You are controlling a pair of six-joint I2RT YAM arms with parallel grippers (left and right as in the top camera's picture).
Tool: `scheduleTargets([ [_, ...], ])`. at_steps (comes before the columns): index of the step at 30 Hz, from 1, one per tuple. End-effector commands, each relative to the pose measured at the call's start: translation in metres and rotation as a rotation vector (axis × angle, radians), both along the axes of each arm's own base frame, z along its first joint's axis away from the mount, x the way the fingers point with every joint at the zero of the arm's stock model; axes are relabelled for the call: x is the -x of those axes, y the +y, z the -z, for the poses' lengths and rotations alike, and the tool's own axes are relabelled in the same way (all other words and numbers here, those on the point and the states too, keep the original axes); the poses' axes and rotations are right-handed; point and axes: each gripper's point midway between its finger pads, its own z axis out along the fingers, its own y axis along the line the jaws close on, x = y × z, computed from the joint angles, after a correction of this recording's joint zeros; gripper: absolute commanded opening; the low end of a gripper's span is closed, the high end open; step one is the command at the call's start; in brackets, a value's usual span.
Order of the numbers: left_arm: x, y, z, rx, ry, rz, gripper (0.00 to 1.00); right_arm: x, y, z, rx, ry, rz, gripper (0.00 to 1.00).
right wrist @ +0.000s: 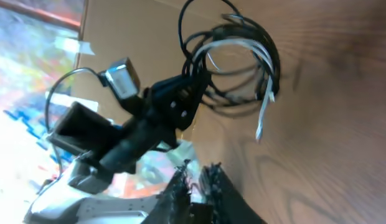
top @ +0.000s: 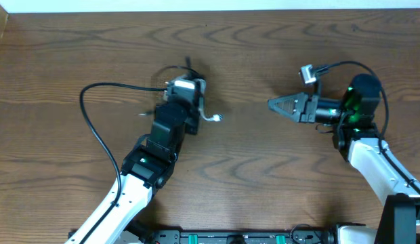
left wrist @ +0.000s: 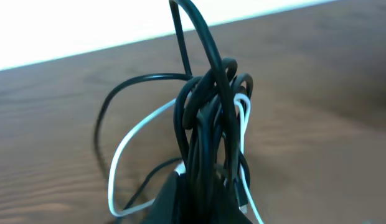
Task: Untangle cables
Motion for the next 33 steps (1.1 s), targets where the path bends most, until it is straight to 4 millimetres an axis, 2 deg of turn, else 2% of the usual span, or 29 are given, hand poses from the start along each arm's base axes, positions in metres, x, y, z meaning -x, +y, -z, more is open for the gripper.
scheduleTargets([
  [1,0.021,-0.043,0.0,0.127,0.077,0.233,0.08,0.001,0.018,0.004,0.071,-0.239,-0.018,0.21],
  [7,0.044,-0.068,0.004,0.217,0.161,0.391,0.08,0.017,0.055,0.009,0.112,-0.38,-0.09,0.31],
  [14,0.043,-0.07,0.001,0.286,0.187,0.358,0.08,0.032,0.085,0.015,0.141,-0.429,-0.136,0.32],
  [18,0.047,-0.075,-0.001,0.328,0.21,0.377,0.08,0.025,0.089,0.03,0.22,-0.433,-0.085,0.34],
  [27,0.049,-0.077,-0.001,0.458,0.288,0.307,0.08,0.012,0.08,0.054,0.369,-0.506,-0.028,0.35],
  [33,0.062,-0.089,-0.004,0.533,0.354,0.367,0.08,0.014,0.088,0.059,0.417,-0.591,-0.042,0.45],
])
